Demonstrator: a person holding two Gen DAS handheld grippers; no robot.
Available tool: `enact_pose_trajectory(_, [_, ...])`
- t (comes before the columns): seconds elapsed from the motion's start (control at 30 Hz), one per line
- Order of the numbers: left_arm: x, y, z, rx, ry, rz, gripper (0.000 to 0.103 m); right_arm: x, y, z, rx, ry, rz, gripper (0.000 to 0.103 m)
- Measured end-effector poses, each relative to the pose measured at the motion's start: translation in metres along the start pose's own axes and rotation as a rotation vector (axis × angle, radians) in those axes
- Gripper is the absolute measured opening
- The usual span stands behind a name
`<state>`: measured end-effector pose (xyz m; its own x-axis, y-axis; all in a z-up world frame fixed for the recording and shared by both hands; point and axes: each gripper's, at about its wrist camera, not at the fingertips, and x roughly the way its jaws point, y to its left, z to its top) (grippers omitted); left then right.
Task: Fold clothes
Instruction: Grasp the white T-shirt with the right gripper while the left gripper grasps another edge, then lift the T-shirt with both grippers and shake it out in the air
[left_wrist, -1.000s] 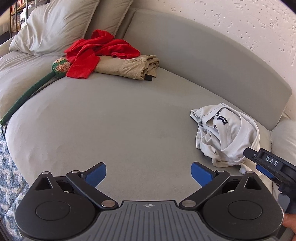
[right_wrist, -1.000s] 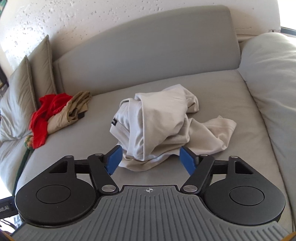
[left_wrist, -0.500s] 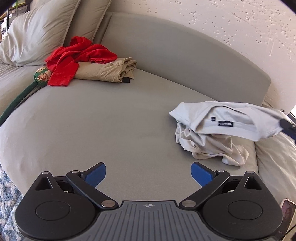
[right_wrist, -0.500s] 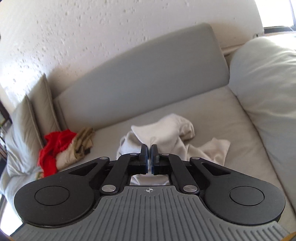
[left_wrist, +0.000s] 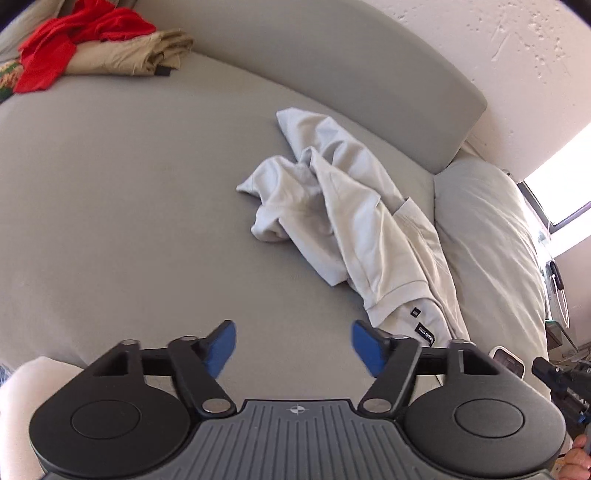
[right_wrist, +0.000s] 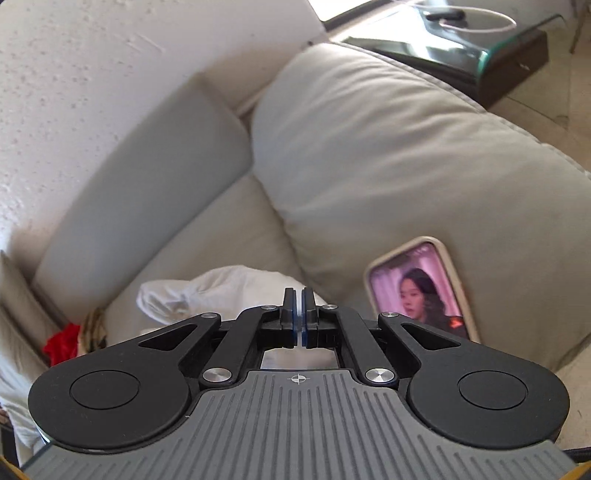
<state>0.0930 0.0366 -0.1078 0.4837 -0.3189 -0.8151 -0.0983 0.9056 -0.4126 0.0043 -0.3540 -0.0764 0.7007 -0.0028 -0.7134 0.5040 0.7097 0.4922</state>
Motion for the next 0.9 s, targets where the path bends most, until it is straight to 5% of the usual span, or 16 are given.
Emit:
enact_pose_trajectory(0.07, [0.011,0.002,0.008,-0.042,-0.012,-0.049,0.033,0.007,-0.013,0.001,0.015,0.02,0.009,0.002])
enact_pose_trajectory(0.2, [0.026,-0.001,0.032,-0.112,-0.097,-0.116,0.033,0.017,-0.01,-0.003,-0.007,0.099,0.13,0.012])
enact_pose_trajectory(0.27, [0.038,0.001,0.046,-0.158,-0.116,-0.149,0.033,0.019,-0.003,-0.006,-0.024,0.118,0.171,0.024])
enact_pose_trajectory(0.33, [0.05,0.006,0.058,-0.213,-0.122,-0.182,0.033,0.021,0.003,-0.011,-0.042,0.126,0.2,0.047])
enact_pose_trajectory(0.73, [0.103,0.019,0.093,-0.28,-0.112,-0.291,0.026,0.036,0.015,-0.028,-0.098,0.173,0.244,0.049])
enact_pose_trajectory(0.9, [0.108,0.016,0.097,-0.285,-0.105,-0.288,0.002,0.04,0.018,-0.031,-0.112,0.177,0.226,0.049])
